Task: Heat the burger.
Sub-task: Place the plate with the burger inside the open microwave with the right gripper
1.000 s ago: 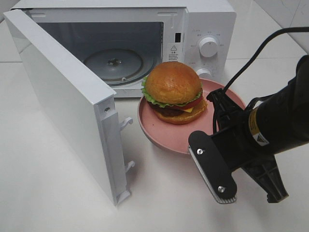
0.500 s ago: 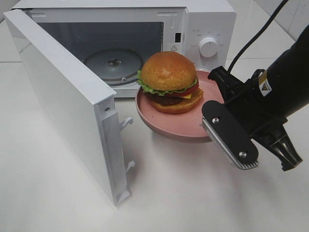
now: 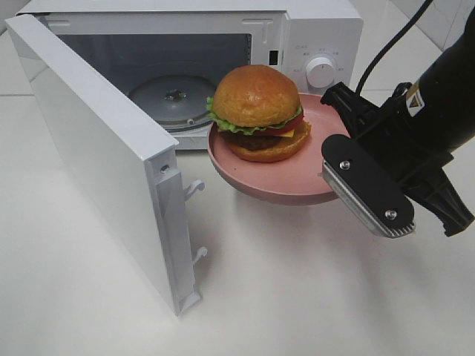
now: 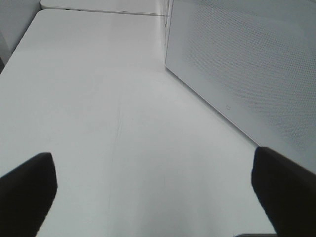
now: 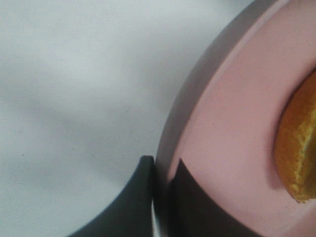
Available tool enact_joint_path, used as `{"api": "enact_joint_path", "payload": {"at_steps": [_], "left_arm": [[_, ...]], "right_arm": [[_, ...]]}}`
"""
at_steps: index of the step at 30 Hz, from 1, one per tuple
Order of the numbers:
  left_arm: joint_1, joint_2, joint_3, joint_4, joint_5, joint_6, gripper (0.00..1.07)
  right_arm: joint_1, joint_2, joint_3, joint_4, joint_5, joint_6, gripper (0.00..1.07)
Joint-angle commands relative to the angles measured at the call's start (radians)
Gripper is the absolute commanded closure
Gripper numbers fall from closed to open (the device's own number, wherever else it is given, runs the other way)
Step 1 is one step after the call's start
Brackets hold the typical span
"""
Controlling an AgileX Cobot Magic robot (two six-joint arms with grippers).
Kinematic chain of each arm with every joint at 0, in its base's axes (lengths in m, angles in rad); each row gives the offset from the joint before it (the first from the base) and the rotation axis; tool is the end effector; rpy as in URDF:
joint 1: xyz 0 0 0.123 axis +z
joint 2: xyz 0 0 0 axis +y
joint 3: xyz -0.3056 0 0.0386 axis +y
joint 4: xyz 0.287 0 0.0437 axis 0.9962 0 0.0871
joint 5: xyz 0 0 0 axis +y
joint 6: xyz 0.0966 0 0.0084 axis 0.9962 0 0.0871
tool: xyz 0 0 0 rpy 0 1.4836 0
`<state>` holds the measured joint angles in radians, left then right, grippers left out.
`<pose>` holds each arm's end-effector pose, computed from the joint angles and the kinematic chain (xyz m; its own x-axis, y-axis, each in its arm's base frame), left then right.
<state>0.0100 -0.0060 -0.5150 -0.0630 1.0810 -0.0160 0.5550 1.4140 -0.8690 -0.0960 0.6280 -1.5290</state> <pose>0.0076 -0.0053 0.2965 -0.4560 -0.0501 -0.8886 0.0187 0.9977 -0.0659 0.2610 0.1554 0.2339 0.5304 -0.8451 0.0666 -0.7324 -0.4963 -0.4661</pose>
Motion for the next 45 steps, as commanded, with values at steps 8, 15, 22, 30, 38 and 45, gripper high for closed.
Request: {"api": "enact_joint_path", "payload": {"at_steps": [8,15,22,30,38,45], "left_arm": [[-0.006,-0.011,0.000,-0.002,-0.011,0.001,0.07],[-0.006,-0.011,0.000,-0.002,-0.011,0.001,0.07],[-0.006,-0.011,0.000,-0.002,-0.011,0.001,0.07],[-0.006,-0.011,0.000,-0.002,-0.011,0.001,0.07],[-0.006,-0.011,0.000,-0.002,-0.011,0.001,0.07],[-0.006,-0.011,0.000,-0.002,-0.011,0.001,0.07]], "right_arm": [[0.001,0.020,-0.033,0.021,-0.062,-0.007,1.07],[0.046,0.044,-0.035,0.005,-0.128,-0.004,1.07],[0.059,0.104,-0.087,0.041,-0.147,0.000,1.07],[0.070,0.175,-0.154,0.050,-0.163,0.000,1.07],[0.070,0.236,-0.218,0.050,-0.165,0.000,1.07],[0.070,0.291,-0.268,0.053,-0.164,0.001,1.07]]}}
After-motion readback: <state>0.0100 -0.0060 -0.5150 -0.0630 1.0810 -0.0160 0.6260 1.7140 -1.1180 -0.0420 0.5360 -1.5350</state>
